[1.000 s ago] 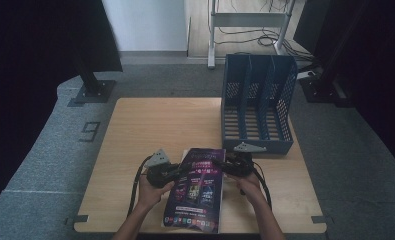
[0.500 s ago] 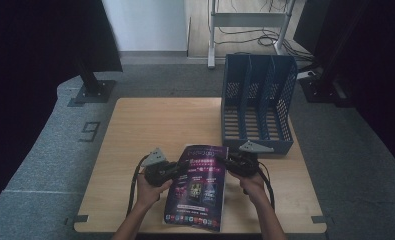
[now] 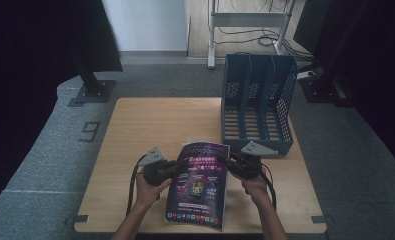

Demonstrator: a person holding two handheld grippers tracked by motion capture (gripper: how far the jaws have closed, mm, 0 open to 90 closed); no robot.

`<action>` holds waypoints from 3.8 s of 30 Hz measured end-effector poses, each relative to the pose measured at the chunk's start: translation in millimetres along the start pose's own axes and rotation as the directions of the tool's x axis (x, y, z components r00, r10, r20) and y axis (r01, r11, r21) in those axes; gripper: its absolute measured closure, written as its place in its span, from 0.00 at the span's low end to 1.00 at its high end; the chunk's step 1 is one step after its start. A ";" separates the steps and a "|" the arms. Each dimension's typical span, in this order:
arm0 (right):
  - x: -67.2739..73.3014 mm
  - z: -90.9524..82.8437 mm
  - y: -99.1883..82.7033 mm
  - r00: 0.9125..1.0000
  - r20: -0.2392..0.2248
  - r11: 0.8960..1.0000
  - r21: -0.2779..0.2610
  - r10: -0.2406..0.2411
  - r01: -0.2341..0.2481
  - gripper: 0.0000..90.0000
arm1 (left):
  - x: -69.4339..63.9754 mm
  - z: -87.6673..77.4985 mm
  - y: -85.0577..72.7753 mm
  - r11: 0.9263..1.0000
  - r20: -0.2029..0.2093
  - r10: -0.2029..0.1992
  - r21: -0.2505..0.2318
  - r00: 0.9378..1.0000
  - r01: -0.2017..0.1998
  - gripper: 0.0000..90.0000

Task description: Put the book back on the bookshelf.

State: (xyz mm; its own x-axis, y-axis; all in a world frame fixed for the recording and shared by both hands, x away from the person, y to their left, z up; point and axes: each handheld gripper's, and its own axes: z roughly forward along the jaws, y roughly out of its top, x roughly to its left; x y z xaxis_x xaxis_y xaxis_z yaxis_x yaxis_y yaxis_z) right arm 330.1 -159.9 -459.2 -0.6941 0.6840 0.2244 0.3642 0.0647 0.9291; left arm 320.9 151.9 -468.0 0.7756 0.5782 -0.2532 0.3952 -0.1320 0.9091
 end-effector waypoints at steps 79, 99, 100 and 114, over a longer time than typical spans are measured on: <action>44.6 -26.1 31.2 0.985 -0.146 0.994 -0.077 -0.094 0.084 0.90 | -19.2 -15.5 21.5 0.992 0.061 0.069 -0.113 0.996 -0.062 0.75; 56.5 -48.5 37.8 0.985 -0.040 0.974 -0.162 -0.166 0.158 0.90 | -17.4 -9.4 16.8 0.995 -0.045 0.066 -0.065 0.997 -0.069 0.49; 56.2 -49.9 38.0 0.986 -0.034 0.973 -0.169 -0.163 0.155 0.90 | -17.1 -9.4 16.5 0.996 -0.047 0.064 -0.063 0.997 -0.067 0.49; 52.6 -65.8 41.7 0.987 0.030 0.961 -0.225 -0.155 0.158 0.90 | -18.5 0.2 8.4 0.998 -0.057 0.066 -0.010 0.996 -0.066 0.50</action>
State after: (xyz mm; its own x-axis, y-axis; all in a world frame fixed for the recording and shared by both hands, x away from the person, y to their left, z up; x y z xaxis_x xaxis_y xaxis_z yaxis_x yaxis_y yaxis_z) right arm 268.0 -168.9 -389.3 -0.7233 0.6872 0.0684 0.1005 0.0067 0.9949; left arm 310.0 139.9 -455.7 0.7705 0.6133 -0.1737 0.3379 -0.1619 0.9272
